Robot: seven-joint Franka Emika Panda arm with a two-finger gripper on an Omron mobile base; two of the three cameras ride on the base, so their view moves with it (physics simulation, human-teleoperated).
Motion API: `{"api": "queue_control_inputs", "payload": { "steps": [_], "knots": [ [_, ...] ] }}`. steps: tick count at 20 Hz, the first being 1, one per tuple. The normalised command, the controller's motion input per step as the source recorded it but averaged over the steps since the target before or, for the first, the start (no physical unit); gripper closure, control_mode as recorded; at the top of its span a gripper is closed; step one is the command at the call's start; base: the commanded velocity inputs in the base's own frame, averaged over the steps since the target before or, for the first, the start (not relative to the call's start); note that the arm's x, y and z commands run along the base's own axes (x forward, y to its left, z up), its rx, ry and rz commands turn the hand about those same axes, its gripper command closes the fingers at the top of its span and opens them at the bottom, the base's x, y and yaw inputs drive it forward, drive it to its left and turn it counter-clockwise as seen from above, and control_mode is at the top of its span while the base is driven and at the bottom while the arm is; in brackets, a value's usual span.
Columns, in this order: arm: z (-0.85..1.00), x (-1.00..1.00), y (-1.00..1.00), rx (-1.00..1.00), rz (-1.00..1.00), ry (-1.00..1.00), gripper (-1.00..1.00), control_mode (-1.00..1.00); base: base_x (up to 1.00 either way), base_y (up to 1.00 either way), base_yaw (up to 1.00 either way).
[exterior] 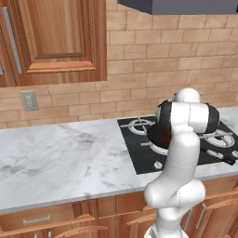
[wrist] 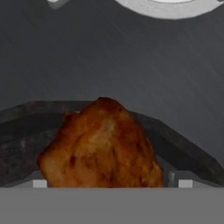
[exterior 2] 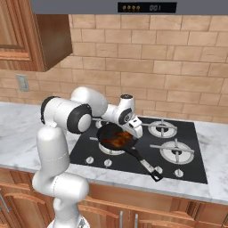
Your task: Take the chicken drumsticks from the pan and place one on each plate on the dining counter.
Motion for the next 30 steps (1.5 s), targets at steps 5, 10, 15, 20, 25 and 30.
{"api": "queue_control_inputs", "payload": {
  "steps": [5,10,15,20,25,30],
  "knots": [
    [-0.22,-0.06,0.0,-0.02,-0.09,0.0,1.0,-1.0,0.0,0.0,0.0],
    [0.18,-0.21,0.14,0.0,-0.3,0.05,1.0,-1.0,0.0,0.0,0.0],
    [0.98,-0.02,0.0,0.08,-0.32,0.2,1.0,-1.0,0.0,0.0,0.0],
    [1.0,-0.36,0.0,0.15,-0.15,0.08,1.0,-1.0,0.0,0.0,0.0],
    [0.83,-1.0,0.27,0.02,-0.02,-0.45,1.0,-1.0,0.0,0.0,0.0],
    [0.23,-1.0,0.58,0.0,0.0,-0.34,1.0,-1.0,0.0,0.0,0.0]
  ]
}}
